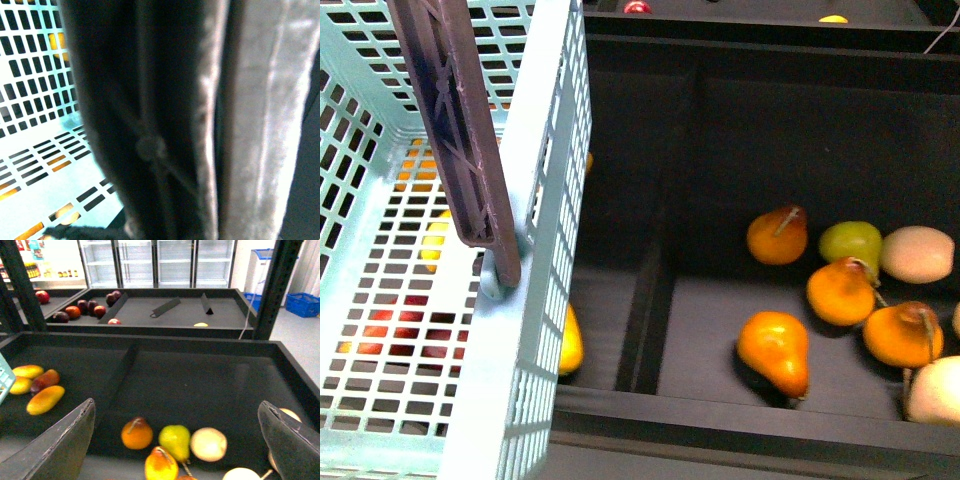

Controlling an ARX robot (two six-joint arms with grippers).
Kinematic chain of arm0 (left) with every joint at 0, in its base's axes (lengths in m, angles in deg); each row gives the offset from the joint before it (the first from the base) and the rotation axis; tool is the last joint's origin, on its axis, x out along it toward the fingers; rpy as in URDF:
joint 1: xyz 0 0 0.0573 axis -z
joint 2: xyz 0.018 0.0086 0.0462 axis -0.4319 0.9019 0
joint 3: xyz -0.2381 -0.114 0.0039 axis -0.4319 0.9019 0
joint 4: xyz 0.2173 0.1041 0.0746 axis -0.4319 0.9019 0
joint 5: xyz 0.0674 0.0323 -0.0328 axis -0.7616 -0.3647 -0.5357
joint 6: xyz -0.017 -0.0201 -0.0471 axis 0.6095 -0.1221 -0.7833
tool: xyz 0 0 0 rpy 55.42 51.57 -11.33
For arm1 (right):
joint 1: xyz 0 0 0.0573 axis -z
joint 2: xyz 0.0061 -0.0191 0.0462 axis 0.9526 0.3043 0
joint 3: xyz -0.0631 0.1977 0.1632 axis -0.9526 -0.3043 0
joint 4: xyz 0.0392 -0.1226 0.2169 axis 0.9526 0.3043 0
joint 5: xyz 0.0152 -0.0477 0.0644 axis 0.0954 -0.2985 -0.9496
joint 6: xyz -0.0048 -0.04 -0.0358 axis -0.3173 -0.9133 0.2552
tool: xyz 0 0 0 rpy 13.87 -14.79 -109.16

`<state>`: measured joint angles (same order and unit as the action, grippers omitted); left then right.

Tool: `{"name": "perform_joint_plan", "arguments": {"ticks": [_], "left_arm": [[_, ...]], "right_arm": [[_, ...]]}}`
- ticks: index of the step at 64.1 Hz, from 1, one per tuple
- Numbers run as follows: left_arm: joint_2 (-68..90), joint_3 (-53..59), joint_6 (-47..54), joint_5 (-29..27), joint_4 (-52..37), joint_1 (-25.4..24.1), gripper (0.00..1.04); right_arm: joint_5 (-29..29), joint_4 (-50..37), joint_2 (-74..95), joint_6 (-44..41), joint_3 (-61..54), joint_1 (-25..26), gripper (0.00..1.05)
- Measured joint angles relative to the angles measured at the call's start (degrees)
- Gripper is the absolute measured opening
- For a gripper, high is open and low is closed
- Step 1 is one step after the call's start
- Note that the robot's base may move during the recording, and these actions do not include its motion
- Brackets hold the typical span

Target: Pick mango and avocado into basket

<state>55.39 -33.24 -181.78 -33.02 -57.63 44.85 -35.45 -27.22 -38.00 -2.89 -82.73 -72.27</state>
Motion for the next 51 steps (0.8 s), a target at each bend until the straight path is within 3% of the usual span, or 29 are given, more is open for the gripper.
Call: {"name": "perform_joint_plan", "arguments": {"ticks": [51], "left_arm": [[0.0, -0.04, 0.07, -0.02, 0.02, -0.04, 0.15]], "right_arm": [[0.0, 0.02, 0.02, 0.04, 0.0, 0.0, 0.96]]}}
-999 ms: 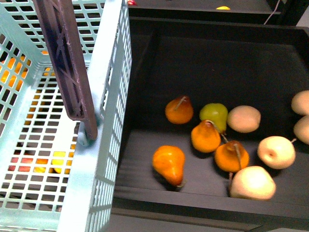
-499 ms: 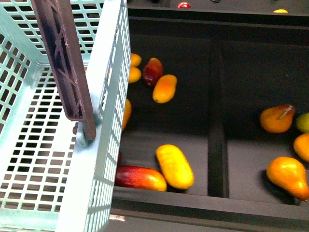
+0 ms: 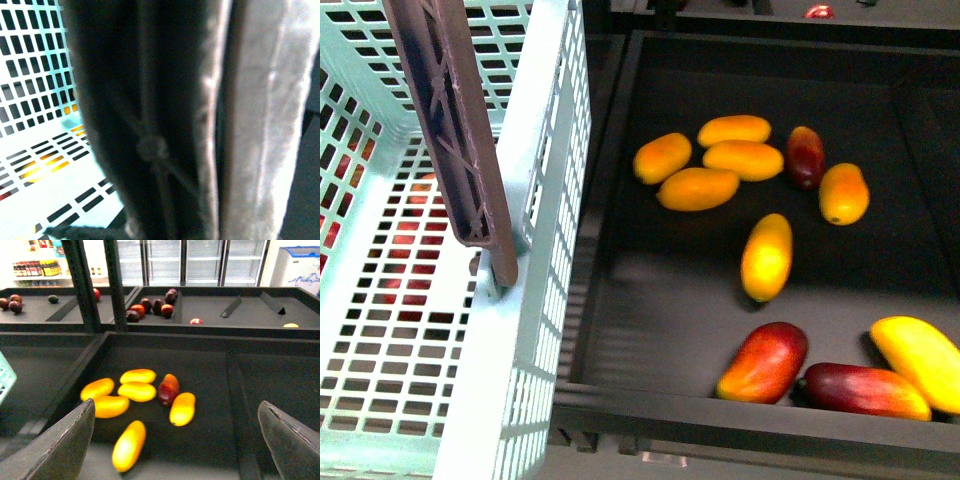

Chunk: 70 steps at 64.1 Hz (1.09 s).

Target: Pick mango and avocado into basket

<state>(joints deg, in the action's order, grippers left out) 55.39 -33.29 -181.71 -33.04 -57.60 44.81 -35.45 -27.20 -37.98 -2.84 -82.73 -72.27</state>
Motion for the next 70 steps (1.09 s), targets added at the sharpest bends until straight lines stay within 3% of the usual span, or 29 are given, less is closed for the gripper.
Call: {"name": "perform_joint_plan", "arguments": {"ticks": [42, 65, 70], "left_arm": [[-0.24, 0.0, 1.05, -1.81, 0.0, -0.5, 0.15], [-0.22, 0.0, 0.42, 0.02, 0.02, -0.15, 0.15], [4.11, -5.2, 10.78, 1.97, 9.22, -1.09, 0.15]], "right_arm": [[-0.42, -0.04, 0.02, -0.04, -0.02, 0.02, 0.96], [-0.17, -0.04, 0.02, -0.02, -0.02, 0.04, 0.96], [-0.2, -0.04, 0.02, -0.02, -0.02, 0.04, 0.96]]}}
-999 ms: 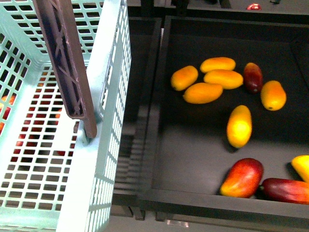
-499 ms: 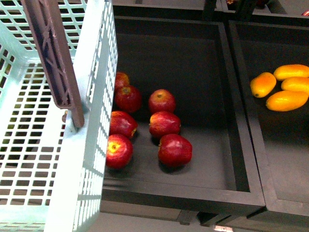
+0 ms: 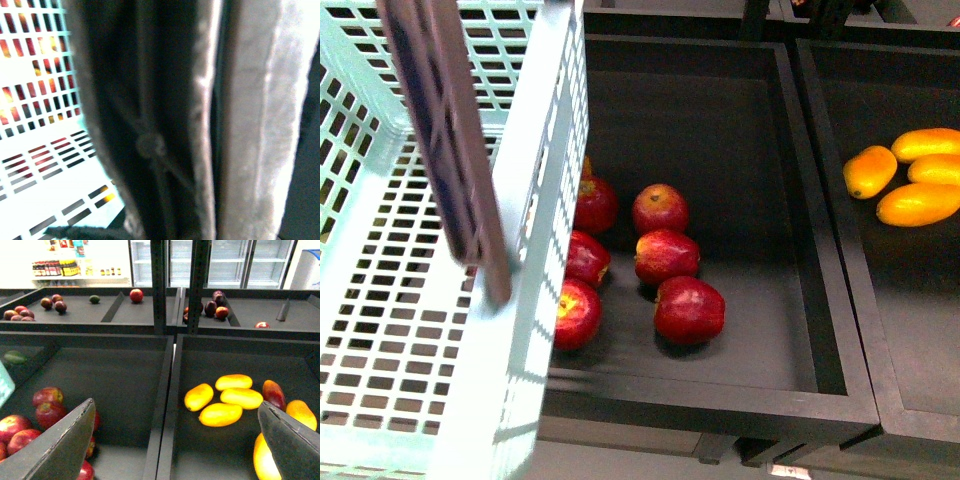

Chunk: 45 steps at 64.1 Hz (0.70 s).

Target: Pick mango and avocado into basket

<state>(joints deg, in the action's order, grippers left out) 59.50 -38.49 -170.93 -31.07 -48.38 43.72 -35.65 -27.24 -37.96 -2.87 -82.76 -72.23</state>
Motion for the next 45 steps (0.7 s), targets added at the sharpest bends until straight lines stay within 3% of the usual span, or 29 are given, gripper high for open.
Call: {"name": "perform_joint_plan", "arguments": {"ticks": [6, 10, 26, 45], "left_arm": [[11.47, -7.76, 17.86, 0.96, -1.6, -1.09, 0.15], [17.92, -13.77, 22.01, 1.22, -1.92, -0.48, 0.15], [31.08, -31.26, 24.11, 12.31, 0.28, 9.16, 0.15], [35.34, -33.48, 29.66, 15.13, 1.6, 19.15, 0.15]], "right_arm": [[0.0, 0.0, 0.0, -0.02, 0.0, 0.0, 0.96], [0.0, 0.0, 0.0, -0.02, 0.0, 0.0, 0.96], [0.02, 0.0, 0.0, 0.0, 0.0, 0.0, 0.96], [0.02, 0.0, 0.0, 0.0, 0.0, 0.0, 0.96]]}}
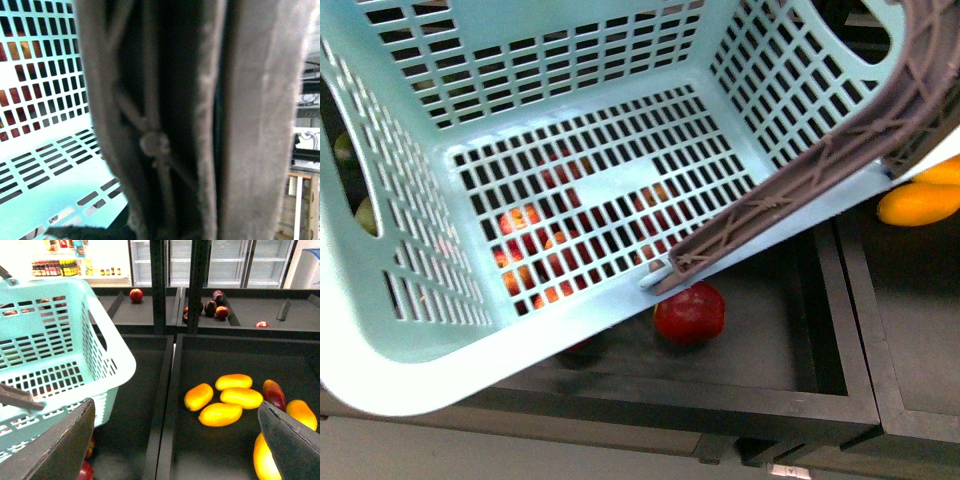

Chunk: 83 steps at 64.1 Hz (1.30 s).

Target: Pick mango and avocado into basket

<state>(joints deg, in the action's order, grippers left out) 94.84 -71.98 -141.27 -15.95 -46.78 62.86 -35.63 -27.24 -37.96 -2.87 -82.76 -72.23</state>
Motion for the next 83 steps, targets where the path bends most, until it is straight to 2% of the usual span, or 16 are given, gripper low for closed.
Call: {"name": "perform_joint_plan", "arguments": {"ticks": [14, 37, 38, 41, 43, 45, 48, 52, 56, 64, 68, 73, 83], "left_arm": [[0.0, 0.0, 1.53, 0.46, -1.31, 3.28, 0.15], [-0.02, 0.0, 1.6, -0.57, -1.31, 3.04, 0.15], [-0.02, 0.0, 1.6, -0.57, -1.31, 3.04, 0.15], [-0.02, 0.0, 1.64, -0.5, -1.31, 3.04, 0.15], [-0.02, 0.0, 1.64, -0.42, -1.29, 3.04, 0.15], [0.0, 0.0, 1.55, -0.31, -1.29, 3.04, 0.15], [-0.02, 0.0, 1.62, -0.17, -1.31, 3.08, 0.15], [0.0, 0.0, 1.64, 0.11, -1.29, 3.19, 0.15], [0.0, 0.0, 1.6, 0.02, -1.29, 3.19, 0.15], [0.0, 0.0, 1.57, -0.02, -1.29, 3.17, 0.15], [0.0, 0.0, 1.62, -0.17, -1.29, 3.13, 0.15], [0.0, 0.0, 1.77, -0.37, -1.29, 3.13, 0.15], [0.0, 0.0, 1.73, 0.0, -1.29, 3.13, 0.15]], "right_arm": [[0.0, 0.0, 0.0, 0.0, 0.0, 0.0, 0.96], [0.42, 0.13, 0.13, 0.22, 0.04, -0.07, 0.96], [1.33, 0.85, 0.61, 0.76, 0.24, -0.37, 0.96], [8.52, 9.53, 4.76, 4.74, 3.56, -2.89, 0.96], [15.72, 16.63, 9.92, 9.66, 6.62, -4.11, 0.96], [18.97, 21.24, 13.57, 12.94, 8.33, -4.22, 0.96], [21.92, 25.18, 16.41, 16.02, 9.25, -4.33, 0.96], [22.38, 26.91, 17.97, 19.85, 9.27, -4.07, 0.96], [19.45, 24.15, 19.67, 20.5, 9.79, -0.85, 0.96], [10.29, 10.27, 31.93, 16.37, 11.23, 11.93, 0.96], [7.19, 3.48, 39.5, 13.66, 12.41, 16.55, 0.96], [4.98, -7.02, 51.06, 8.92, 14.16, 20.65, 0.96], [1.09, -24.76, 74.99, 0.04, 19.93, 24.09, 0.96]]}}
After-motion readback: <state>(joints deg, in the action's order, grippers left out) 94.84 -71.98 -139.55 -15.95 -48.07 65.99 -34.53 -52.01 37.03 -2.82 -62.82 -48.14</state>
